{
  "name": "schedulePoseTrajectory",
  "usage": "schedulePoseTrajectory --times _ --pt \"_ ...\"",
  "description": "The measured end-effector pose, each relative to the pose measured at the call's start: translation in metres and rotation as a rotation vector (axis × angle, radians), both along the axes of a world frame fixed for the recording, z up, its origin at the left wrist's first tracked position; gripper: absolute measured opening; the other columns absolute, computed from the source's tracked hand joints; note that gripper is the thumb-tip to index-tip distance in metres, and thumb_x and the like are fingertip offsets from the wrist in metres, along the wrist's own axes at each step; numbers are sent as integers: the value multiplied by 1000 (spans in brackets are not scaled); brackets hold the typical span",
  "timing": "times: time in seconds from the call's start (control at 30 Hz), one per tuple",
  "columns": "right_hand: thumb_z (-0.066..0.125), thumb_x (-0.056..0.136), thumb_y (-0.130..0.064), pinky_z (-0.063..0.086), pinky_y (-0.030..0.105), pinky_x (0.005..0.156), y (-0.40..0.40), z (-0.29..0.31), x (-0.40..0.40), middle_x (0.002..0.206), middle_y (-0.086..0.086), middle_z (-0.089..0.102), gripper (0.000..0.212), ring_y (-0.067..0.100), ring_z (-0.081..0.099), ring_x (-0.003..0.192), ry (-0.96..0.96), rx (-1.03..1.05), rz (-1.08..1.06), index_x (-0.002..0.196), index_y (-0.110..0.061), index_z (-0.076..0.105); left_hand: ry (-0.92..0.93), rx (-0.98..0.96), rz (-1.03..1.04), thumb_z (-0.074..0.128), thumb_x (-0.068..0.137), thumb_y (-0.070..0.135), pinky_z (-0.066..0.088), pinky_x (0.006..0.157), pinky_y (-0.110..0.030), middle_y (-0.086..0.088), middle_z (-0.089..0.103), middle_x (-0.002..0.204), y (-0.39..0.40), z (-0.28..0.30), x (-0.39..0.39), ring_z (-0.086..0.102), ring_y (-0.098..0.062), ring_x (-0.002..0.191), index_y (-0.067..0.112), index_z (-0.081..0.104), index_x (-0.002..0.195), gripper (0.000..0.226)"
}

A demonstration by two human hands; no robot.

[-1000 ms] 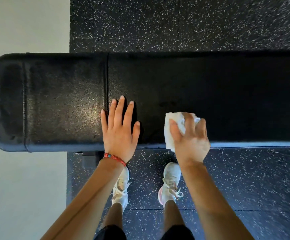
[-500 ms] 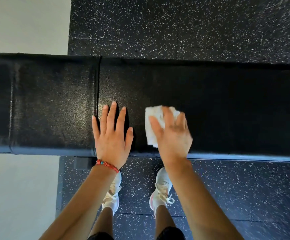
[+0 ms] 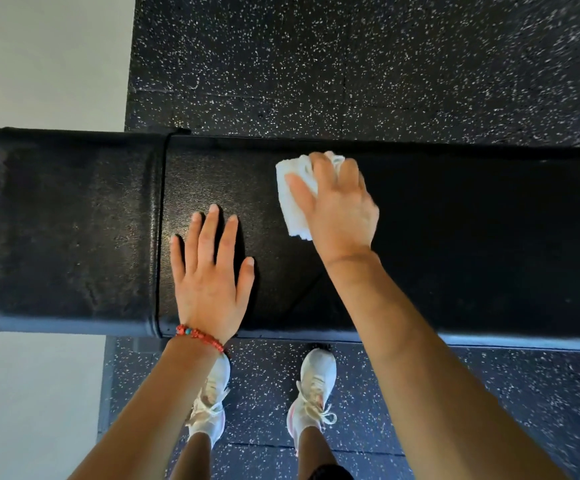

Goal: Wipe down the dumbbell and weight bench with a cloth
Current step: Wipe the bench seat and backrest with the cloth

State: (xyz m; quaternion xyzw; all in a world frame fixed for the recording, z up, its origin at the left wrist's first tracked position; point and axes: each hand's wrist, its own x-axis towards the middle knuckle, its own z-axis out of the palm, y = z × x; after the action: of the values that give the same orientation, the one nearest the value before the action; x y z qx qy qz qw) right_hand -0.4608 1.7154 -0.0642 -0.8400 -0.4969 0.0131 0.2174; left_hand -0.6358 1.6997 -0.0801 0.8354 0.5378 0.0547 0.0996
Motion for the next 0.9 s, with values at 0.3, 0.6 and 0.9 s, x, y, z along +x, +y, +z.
schedulePoseTrajectory --times 0.3,0.6,0.9 --pt "55 89 -41 39 33 56 -42 2 87 105 24 58 42 38 60 83 74 -84 -308 116 -10 61 14 -48 -54 36 91 35 15 110 -55 -16 37 146 4 5 69 29 -36 136 9 43 137 53" --pt "65 81 -42 40 27 46 24 7 34 86 19 61 35 30 60 68 98 -133 -46 98 -11 67 51 -37 -42 34 91 36 14 111 -54 -15 36 147 5 -2 71 27 -34 137 10 39 138 54" --pt "63 84 -39 38 32 52 -14 5 112 92 25 60 37 39 61 72 89 -150 -302 106 -9 65 42 -31 -47 37 90 35 15 110 -55 -17 38 145 6 -3 71 28 -35 135 11 37 138 54"
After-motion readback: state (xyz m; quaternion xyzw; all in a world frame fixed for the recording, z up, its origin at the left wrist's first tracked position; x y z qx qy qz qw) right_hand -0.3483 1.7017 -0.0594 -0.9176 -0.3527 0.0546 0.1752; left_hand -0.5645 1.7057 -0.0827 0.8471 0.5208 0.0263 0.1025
